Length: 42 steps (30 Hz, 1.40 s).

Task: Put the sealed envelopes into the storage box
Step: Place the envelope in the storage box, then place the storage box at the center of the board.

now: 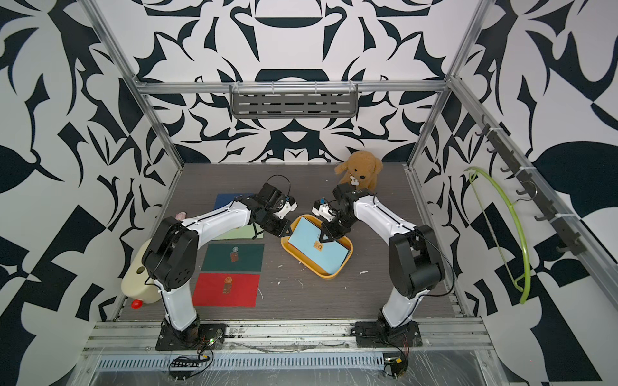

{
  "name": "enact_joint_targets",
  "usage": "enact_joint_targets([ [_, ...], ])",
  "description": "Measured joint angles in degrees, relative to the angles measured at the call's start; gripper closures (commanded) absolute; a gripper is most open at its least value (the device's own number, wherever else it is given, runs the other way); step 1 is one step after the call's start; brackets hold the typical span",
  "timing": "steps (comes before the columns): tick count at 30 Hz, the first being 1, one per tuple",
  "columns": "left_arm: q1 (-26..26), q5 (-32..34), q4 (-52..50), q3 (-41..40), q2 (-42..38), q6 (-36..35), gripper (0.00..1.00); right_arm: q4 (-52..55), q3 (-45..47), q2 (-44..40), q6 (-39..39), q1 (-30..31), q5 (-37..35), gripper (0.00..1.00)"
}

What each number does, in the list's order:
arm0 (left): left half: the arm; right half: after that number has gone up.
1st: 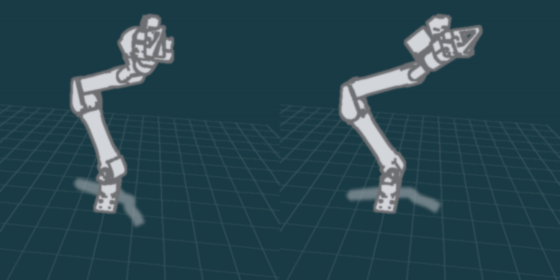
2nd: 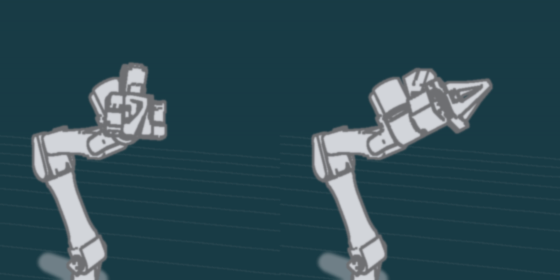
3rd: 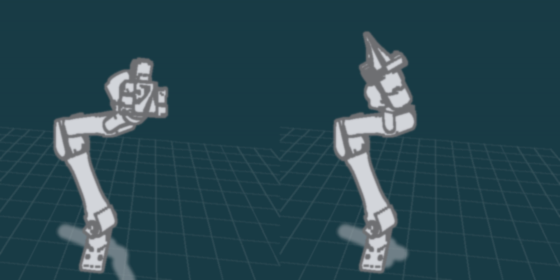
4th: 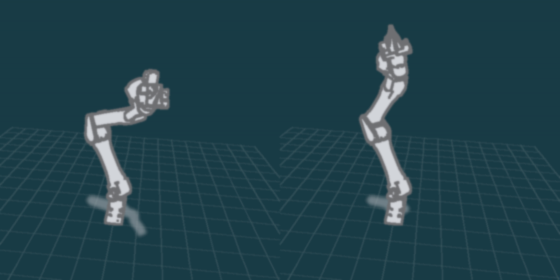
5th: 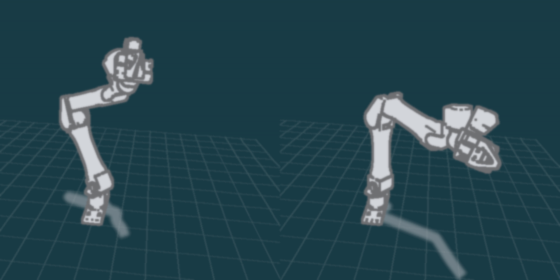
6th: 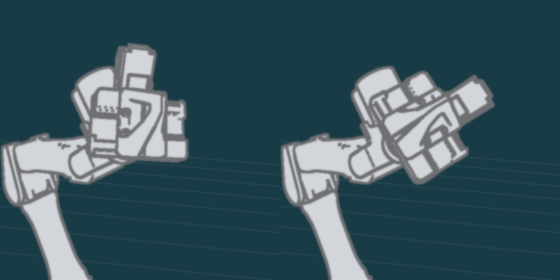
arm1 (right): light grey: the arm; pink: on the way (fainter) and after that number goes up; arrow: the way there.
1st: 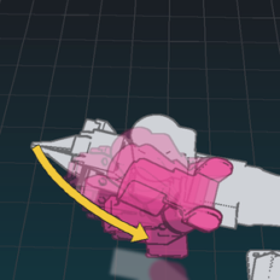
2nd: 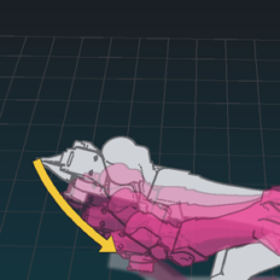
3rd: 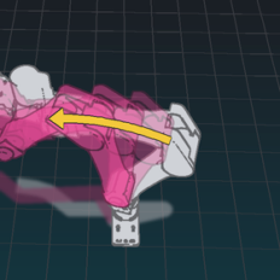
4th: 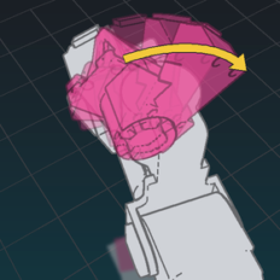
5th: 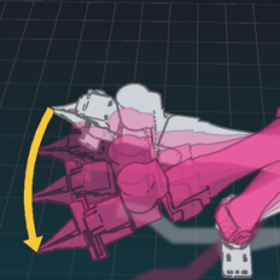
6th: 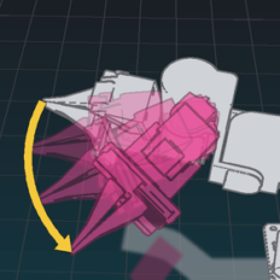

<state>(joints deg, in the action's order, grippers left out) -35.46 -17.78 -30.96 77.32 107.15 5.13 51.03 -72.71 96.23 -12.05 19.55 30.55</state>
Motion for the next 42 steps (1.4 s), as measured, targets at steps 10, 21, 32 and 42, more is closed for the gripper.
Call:
enact_joint_targets([
  [10,0.35,7.69,0.13,0.02,-0.55,6.34,0.96,-1.05,-4.04,-7.19,2.80,-1.97,-8.09,0.59],
  [21,0.37,19.10,-0.90,8.20,5.22,21.11,0.75,-4.85,-4.37,-11.08,12.68,-2.71,-16.13,0.13],
  [32,0.87,20.11,-4.04,15.02,7.63,27.23,0.48,-6.88,-3.37,-11.74,20.06,-2.97,-20.39,0.01],
  [42,8.44,22.95,-10.47,2.78,-8.37,29.88,0.44,-9.66,0.98,-11.67,27.45,-1.49,-19.32,0.05],
])
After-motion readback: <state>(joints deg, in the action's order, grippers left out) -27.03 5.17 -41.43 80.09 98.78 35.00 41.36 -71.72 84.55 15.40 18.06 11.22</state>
